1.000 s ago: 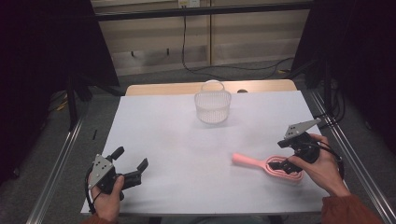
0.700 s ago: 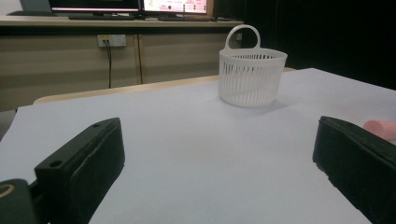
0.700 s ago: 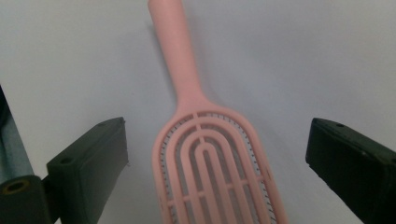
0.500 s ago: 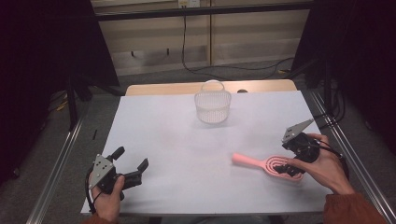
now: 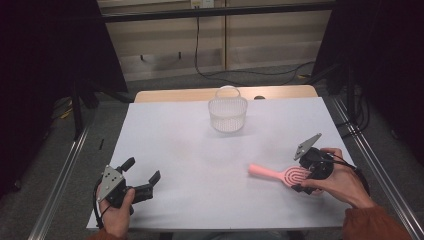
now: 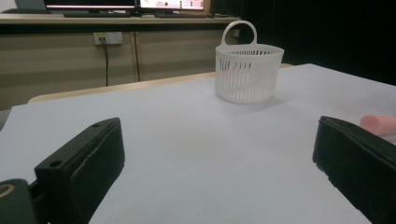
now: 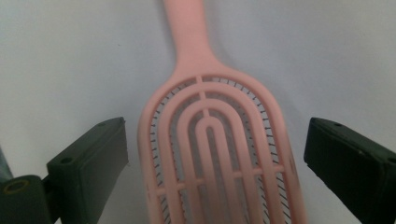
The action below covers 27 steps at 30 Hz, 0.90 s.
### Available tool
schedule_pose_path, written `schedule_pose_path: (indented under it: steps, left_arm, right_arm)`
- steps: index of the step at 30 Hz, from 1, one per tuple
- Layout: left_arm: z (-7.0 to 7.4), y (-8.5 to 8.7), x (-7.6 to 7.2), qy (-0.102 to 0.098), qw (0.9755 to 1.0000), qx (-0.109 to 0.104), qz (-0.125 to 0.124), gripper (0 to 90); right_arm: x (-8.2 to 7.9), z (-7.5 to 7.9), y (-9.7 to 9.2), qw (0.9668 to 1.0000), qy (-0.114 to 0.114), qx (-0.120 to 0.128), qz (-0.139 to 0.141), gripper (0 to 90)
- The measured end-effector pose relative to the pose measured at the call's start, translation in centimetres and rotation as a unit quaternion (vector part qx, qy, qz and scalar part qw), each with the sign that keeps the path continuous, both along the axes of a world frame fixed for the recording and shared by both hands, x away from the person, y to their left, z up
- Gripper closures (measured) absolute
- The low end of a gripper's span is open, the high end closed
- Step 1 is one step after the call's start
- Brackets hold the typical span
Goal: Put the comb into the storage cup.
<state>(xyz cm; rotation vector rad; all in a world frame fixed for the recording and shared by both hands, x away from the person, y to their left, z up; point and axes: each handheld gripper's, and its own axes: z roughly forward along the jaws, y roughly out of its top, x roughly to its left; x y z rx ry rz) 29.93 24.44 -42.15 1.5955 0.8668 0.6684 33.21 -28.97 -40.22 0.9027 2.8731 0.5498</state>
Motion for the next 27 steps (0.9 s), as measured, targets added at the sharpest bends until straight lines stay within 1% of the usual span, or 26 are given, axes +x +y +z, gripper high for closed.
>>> schedule_pose_path:
  steps: [2,3,4,5,6,8,9,12,14,15,17,20,25,27]
  left_arm:
    - [0.0,0.0,0.0,0.001,1.0,-0.002,-0.001,2.3]
    - [0.0,0.0,0.0,0.0,1.0,-0.004,0.0,2.3]
    - [0.0,0.0,0.0,0.0,1.0,-0.004,0.0,2.3]
    - [0.0,0.0,0.0,0.0,1.0,-0.005,0.0,2.2]
    - [0.0,0.0,0.0,0.0,1.0,-0.004,0.0,2.2]
    - [0.0,0.0,0.0,0.0,1.0,-0.002,-0.001,2.3]
    - [0.0,0.0,0.0,0.0,1.0,-0.002,-0.002,2.3]
    - [0.0,0.0,0.0,0.0,1.0,-0.002,-0.001,2.2]
    - [0.0,0.0,0.0,-0.001,1.0,0.0,0.0,2.2]
    - [0.0,0.0,0.0,-0.001,1.0,-0.002,0.001,2.2]
    - [0.0,0.0,0.0,-0.001,1.0,-0.002,0.001,2.2]
    - [0.0,0.0,0.0,0.0,1.0,0.0,0.0,2.2]
    - [0.0,0.0,0.0,-0.002,1.0,0.004,0.0,2.2]
    - [0.0,0.0,0.0,-0.002,1.0,0.005,0.0,2.2]
  right_arm:
    - [0.0,-0.1,0.0,1.0,0.0,-0.003,0.004,5.7]
    - [0.0,-0.3,0.0,1.0,0.006,-0.003,0.005,5.7]
    - [0.0,-0.3,0.0,1.0,0.006,-0.003,0.005,5.7]
    - [0.0,-0.4,0.0,1.0,0.005,0.006,0.004,6.0]
    - [0.0,-0.4,0.0,1.0,0.003,0.007,0.005,5.8]
    - [0.0,-0.5,0.2,0.9999,0.004,-0.002,0.013,5.9]
    - [0.0,-0.5,0.3,0.9999,0.004,-0.007,0.009,6.1]
    - [0.0,-0.7,0.5,0.9997,0.006,-0.018,0.017,7.8]
    - [0.0,-0.8,0.5,0.9996,0.006,-0.018,0.02,8.1]
    - [0.1,-0.9,0.5,0.9996,0.011,-0.017,0.017,10.2]
    - [0.1,-1.0,0.4,0.9997,0.009,-0.014,0.018,11.6]
    - [0.1,-1.1,0.5,0.9995,0.01,-0.021,0.023,12.2]
    - [0.1,-1.4,0.6,0.9992,0.011,-0.023,0.03,12.3]
    - [0.2,-1.5,0.7,0.9988,0.009,-0.029,0.039,13.6]
